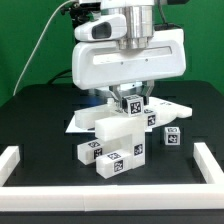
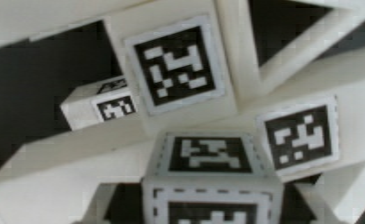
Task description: Assemble chair
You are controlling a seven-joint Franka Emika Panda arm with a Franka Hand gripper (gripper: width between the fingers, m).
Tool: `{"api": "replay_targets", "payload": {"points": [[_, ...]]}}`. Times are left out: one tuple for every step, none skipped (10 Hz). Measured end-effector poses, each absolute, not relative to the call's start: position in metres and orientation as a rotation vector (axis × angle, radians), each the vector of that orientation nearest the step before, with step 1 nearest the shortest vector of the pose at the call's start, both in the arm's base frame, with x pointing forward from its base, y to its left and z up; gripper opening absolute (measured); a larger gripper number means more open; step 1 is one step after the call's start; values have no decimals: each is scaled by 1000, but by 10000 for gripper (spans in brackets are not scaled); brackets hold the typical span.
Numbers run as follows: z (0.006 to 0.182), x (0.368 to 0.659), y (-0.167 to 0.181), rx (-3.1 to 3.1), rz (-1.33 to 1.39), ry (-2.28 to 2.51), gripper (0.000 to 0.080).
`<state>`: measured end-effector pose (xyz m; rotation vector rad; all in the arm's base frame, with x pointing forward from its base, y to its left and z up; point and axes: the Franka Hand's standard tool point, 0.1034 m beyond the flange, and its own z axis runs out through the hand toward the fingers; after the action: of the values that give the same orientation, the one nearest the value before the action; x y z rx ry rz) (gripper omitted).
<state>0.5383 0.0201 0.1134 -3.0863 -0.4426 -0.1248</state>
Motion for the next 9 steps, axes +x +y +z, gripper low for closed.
{"api": "replay_targets", "payload": {"points": [[113,538,20,-3094,-124,-368,283],[113,538,20,-3103,-122,-227,283],[113,538,20,-3106,-121,-148,283],[113,538,21,-3099,-119,76,283],[113,539,22,-3080,-115,299,283],[113,539,22,-3048,-108,501,284],[113,539,22,-3009,-103,682,284],[113,539,22,-2935,-93,911,284],[113,539,22,-2894,-88,1013,284]]}}
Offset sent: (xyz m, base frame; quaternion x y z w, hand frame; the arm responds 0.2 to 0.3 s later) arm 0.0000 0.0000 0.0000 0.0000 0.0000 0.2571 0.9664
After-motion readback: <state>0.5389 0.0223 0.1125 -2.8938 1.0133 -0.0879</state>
